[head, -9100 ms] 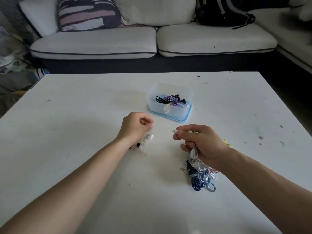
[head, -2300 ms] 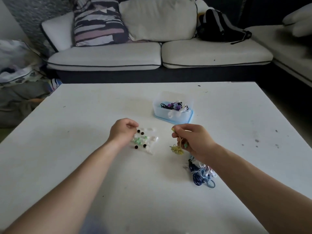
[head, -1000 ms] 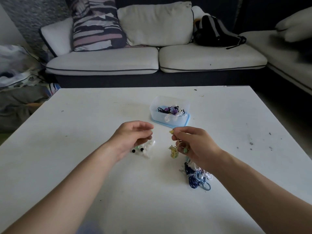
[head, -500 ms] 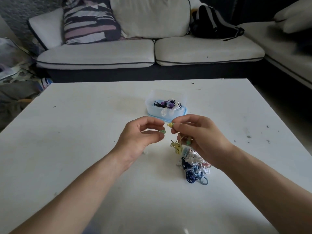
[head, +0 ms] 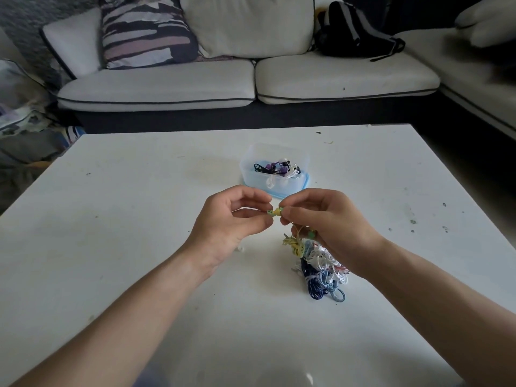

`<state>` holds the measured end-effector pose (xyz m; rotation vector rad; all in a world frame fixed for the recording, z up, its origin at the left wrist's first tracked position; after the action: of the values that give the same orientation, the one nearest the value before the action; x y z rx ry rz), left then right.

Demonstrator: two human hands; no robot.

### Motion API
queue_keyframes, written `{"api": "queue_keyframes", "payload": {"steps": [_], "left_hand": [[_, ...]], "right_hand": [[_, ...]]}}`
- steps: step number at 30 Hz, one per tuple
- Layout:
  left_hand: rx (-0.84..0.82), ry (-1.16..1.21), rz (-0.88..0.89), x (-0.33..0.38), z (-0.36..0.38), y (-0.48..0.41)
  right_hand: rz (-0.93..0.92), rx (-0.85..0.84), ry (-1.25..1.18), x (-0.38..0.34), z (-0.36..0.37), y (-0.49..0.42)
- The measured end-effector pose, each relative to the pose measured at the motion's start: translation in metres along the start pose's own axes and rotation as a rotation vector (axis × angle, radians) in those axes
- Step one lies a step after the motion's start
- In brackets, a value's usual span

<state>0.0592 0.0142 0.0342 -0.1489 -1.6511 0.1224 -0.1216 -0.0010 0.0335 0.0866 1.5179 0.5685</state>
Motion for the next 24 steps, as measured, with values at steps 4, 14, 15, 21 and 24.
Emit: {"api": "queue_keyframes", "payload": {"steps": [4,14,15,21,24], "left_hand": [[-0.021,0.017,0.025,-0.0008,-0.0011,-0.0006],[-0.035,0.031,0.027,-0.0036,-0.0045,-0.0034],[-0.038,0.033,0.025,-0.0035,-0.0046,-0.0036],[-0.087,0.064,0.014,-0.0024,-0.0049,-0.0029],[-0.111,0.032,-0.016,-0.0030,-0.0060,-0.0022]], "right_hand": [[0.019,0.016,-0.008,0.0011,0.0000,-0.0024],[0.060,-0.032,-0.037,0.0035,-0.0020,-0.0056],[0.066,-0.046,-0.041,0.0035,-0.0021,-0.0058],[0.122,-0.160,-0.057,0.0056,-0.0039,-0.0089],[0.120,-0.191,-0.042,0.0070,-0.0043,-0.0097]]}}
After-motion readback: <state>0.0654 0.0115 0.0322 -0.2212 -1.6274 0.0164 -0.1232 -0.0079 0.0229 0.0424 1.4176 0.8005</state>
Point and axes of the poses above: each hand's wrist, its own y-axis away from the middle knuckle, its own z-axis out of the palm, x = y × z, the point moved 2 cm from there along -y, towards the middle knuckle, and after that the axes turned 14 degrees about z, right-handed, at the moved point
